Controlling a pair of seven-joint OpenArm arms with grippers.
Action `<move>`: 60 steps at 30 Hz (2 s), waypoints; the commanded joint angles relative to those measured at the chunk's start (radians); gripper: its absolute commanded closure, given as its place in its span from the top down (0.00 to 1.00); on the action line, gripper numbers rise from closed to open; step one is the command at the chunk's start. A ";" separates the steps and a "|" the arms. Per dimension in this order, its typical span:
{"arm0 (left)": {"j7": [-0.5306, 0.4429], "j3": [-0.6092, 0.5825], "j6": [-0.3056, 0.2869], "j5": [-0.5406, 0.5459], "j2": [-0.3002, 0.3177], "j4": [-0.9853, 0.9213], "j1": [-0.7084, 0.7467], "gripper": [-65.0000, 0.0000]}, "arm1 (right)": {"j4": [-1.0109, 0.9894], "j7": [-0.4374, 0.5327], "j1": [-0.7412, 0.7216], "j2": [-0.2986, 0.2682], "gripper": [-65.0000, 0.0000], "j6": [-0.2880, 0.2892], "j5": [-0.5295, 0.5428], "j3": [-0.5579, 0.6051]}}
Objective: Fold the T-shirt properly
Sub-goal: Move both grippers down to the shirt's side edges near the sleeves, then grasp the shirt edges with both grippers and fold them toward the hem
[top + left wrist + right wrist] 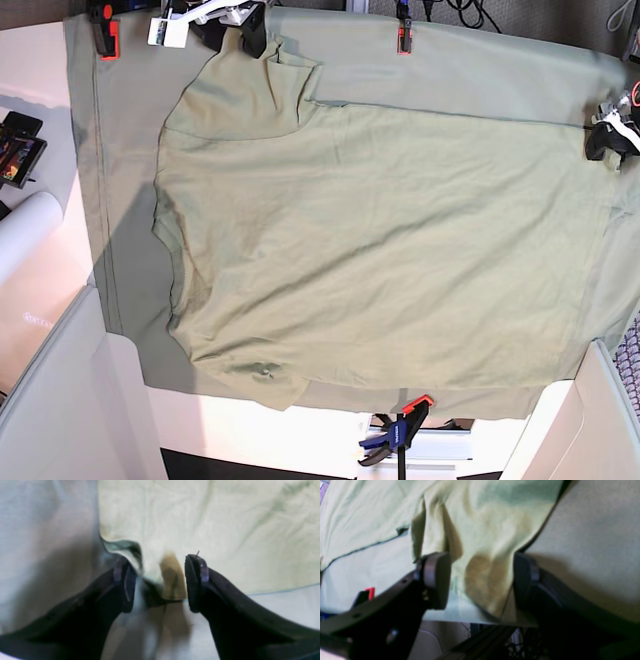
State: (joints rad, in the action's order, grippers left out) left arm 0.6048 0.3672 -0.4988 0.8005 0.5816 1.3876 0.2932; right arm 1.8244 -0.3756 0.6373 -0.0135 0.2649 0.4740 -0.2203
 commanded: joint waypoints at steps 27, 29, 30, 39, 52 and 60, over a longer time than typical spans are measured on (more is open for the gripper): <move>-0.023 0.097 -0.199 0.028 0.111 0.016 0.024 0.00 | 0.195 -0.048 0.109 0.000 0.00 0.051 0.047 -0.108; -0.020 0.134 -0.199 0.057 0.112 0.016 0.023 0.00 | 0.251 -0.048 0.114 0.000 0.00 0.051 0.051 -0.133; -0.021 0.141 -0.199 0.072 0.115 0.016 0.023 0.00 | 0.277 -0.047 0.111 0.000 0.00 0.051 0.050 -0.141; -0.091 0.131 -0.199 0.014 0.120 0.010 -0.076 0.00 | 0.285 -0.042 -0.116 0.000 0.00 0.053 -0.032 -0.146; -0.214 -0.171 -0.199 -0.140 0.128 -0.415 -0.507 0.00 | -0.024 -0.016 -0.513 -0.026 0.00 0.091 -0.153 -0.141; -0.298 -0.290 -0.199 -0.190 0.127 -0.587 -0.679 0.00 | -0.278 -0.034 -0.797 -0.076 0.00 0.095 -0.184 -0.091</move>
State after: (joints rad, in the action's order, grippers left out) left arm 0.3309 0.0704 -0.6922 0.5972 0.6819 0.7879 -0.3622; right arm 1.5257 -0.4358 -0.1390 -0.0834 0.3561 0.2787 -0.3107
